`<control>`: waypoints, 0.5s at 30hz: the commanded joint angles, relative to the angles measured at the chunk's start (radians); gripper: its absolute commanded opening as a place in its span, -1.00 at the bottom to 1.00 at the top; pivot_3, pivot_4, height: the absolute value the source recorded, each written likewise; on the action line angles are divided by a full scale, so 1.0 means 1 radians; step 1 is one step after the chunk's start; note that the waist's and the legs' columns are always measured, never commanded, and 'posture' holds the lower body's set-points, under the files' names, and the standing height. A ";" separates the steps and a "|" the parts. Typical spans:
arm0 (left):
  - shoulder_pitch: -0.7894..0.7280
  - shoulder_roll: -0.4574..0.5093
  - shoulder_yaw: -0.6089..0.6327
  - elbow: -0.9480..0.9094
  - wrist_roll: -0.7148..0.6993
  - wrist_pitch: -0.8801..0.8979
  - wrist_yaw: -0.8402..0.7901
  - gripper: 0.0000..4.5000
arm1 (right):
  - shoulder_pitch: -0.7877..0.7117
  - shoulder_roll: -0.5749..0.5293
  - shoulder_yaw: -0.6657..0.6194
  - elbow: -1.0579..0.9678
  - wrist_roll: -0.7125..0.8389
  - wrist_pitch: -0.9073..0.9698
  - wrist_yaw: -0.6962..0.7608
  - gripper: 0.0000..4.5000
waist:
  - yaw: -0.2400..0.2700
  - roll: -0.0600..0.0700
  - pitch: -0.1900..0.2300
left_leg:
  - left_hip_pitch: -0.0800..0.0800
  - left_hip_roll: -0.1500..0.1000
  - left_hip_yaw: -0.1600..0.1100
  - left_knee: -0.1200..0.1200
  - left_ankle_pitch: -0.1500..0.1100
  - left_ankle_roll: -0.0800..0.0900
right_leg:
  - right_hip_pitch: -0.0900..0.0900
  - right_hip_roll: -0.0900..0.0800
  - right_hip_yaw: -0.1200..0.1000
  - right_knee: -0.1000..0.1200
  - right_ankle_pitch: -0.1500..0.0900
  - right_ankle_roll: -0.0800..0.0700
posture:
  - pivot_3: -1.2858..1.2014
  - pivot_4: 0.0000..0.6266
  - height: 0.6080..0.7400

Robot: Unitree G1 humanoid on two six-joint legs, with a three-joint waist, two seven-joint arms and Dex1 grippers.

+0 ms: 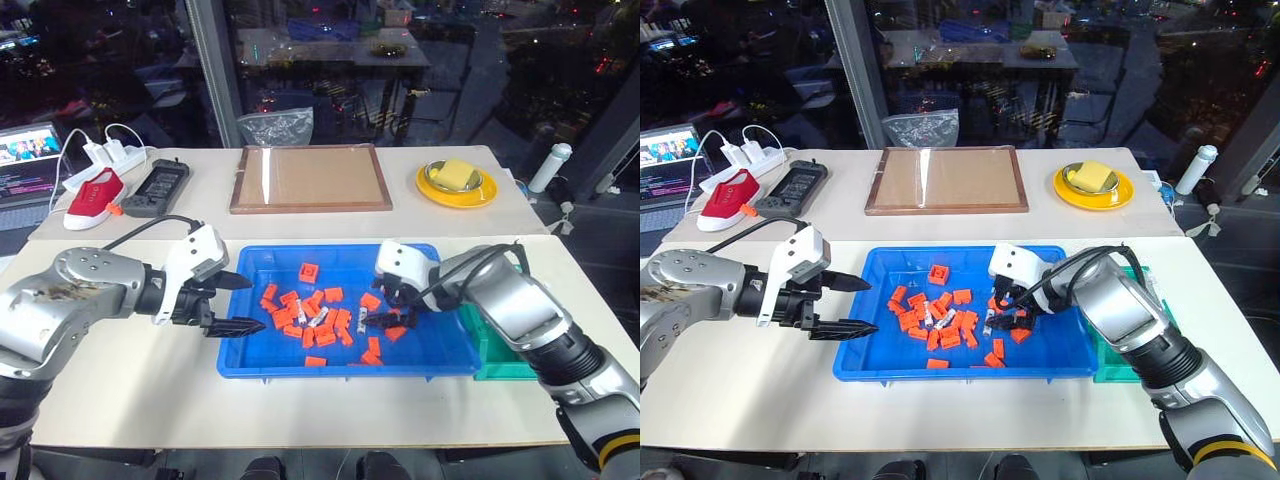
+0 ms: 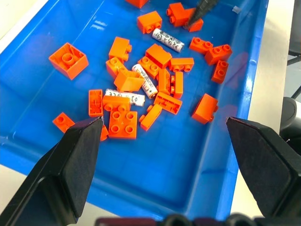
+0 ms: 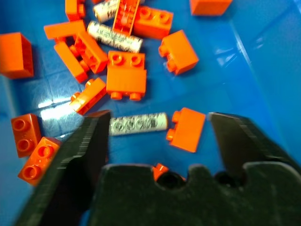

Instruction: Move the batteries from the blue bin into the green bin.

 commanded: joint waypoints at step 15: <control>0.017 0.026 0.012 -0.009 0.042 -0.037 -0.014 1.00 | 0.021 0.081 0.051 0.128 -0.041 -0.061 -0.026 0.86 | -0.001 0.000 0.000 | 0.000 0.000 0.000 0.000 0.000 0.000 | 0.000 0.000 0.000 0.000 0.000 0.000 | 0.03 -0.52 1.00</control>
